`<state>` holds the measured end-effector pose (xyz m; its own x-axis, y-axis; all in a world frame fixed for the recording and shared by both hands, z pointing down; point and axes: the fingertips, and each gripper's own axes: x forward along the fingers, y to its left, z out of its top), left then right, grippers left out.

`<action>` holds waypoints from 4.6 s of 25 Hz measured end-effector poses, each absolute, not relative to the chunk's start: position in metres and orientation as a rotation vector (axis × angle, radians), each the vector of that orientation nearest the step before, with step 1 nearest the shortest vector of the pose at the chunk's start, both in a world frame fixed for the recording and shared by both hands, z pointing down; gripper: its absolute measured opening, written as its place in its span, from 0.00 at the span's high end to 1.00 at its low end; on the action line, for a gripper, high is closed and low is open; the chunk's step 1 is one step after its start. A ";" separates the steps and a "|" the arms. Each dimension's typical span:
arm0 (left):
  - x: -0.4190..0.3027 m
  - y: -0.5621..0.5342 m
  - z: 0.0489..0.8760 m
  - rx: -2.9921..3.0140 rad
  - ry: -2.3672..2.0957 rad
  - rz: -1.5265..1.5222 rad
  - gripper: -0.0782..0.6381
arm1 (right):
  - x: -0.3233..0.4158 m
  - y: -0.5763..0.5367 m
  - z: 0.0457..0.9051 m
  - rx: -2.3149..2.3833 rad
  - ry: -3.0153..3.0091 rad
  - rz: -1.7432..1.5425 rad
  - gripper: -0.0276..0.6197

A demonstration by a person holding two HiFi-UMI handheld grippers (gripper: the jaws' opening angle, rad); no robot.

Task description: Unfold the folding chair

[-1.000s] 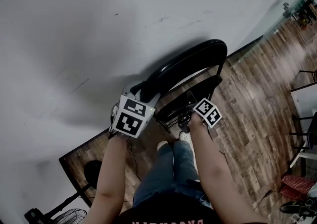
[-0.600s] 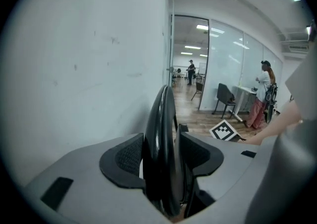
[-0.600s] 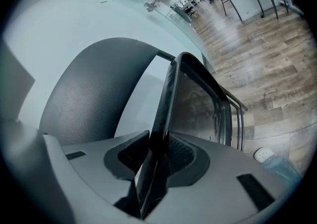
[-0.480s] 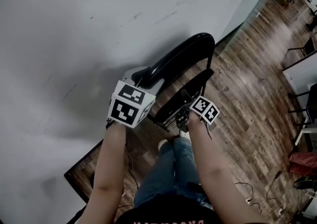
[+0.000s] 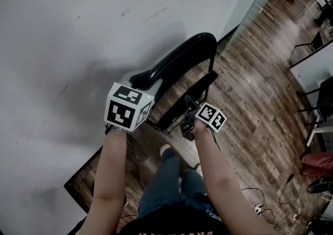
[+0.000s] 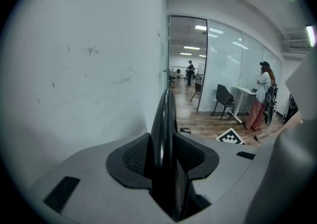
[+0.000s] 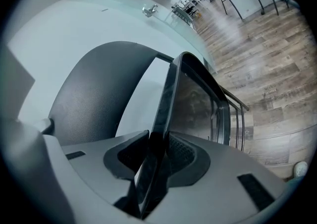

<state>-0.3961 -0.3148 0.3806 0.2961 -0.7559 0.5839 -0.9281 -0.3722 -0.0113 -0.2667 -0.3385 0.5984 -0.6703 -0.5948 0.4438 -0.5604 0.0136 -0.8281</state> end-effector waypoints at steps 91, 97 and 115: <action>-0.201 -0.231 0.524 2.062 -1.660 0.828 0.64 | 0.159 -0.135 0.911 -1.392 2.017 -2.187 0.46; -0.207 -0.235 0.536 2.070 -1.655 0.798 0.64 | 0.168 -0.133 0.927 -1.403 1.998 -2.196 0.45; -0.216 -0.241 0.581 2.060 -1.626 0.621 0.65 | 0.200 -0.123 0.941 -2.067 2.080 -2.188 0.44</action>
